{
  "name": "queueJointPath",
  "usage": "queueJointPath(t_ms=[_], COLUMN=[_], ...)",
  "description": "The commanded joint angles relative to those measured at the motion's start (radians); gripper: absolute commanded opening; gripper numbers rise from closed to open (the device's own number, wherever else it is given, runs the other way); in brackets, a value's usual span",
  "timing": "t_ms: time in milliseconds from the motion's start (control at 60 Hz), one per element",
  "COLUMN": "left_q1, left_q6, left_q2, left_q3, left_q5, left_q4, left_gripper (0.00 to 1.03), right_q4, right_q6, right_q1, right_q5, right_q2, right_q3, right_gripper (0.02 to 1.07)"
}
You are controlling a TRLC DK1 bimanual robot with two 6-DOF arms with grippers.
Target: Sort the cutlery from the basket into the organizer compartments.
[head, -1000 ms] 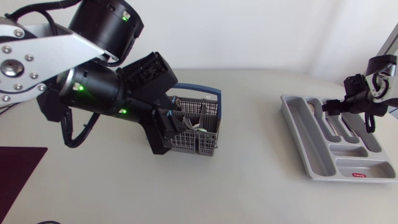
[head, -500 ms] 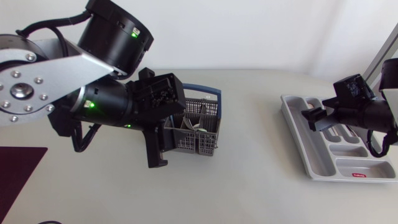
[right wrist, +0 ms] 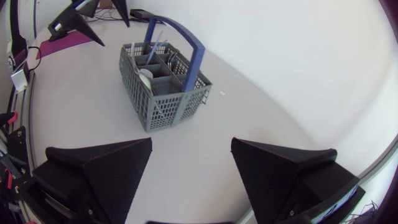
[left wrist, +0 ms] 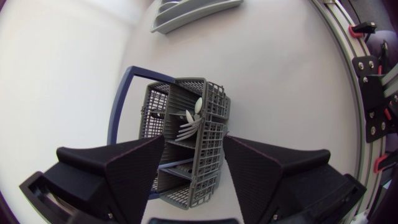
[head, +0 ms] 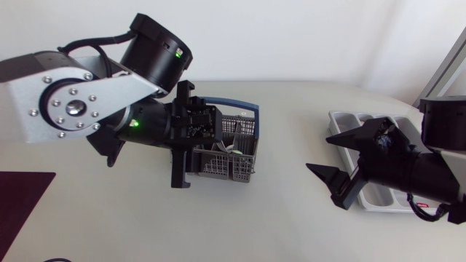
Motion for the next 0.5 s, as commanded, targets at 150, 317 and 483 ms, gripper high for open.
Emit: queueJointPath(t_ms=[150,317,483], left_q1=[0.042,0.068,0.08], left_q6=[0.118,0.173,0.23], left_q2=[0.097,0.168,0.24], left_q3=[0.053,0.118,0.187], left_q5=[-0.007,-0.006,0.0], left_q4=[0.031,0.03,0.0], left_gripper=[0.65,0.65,0.59], right_q4=[-0.012,-0.005,0.012], right_q6=[0.045,0.05,0.047], right_q1=[0.145,0.17,0.185], right_q5=[0.001,0.003,-0.002], right_q2=[-0.01,-0.001,0.023], right_q3=[-0.04,-0.04,-0.04], right_gripper=[0.95,0.95,0.95])
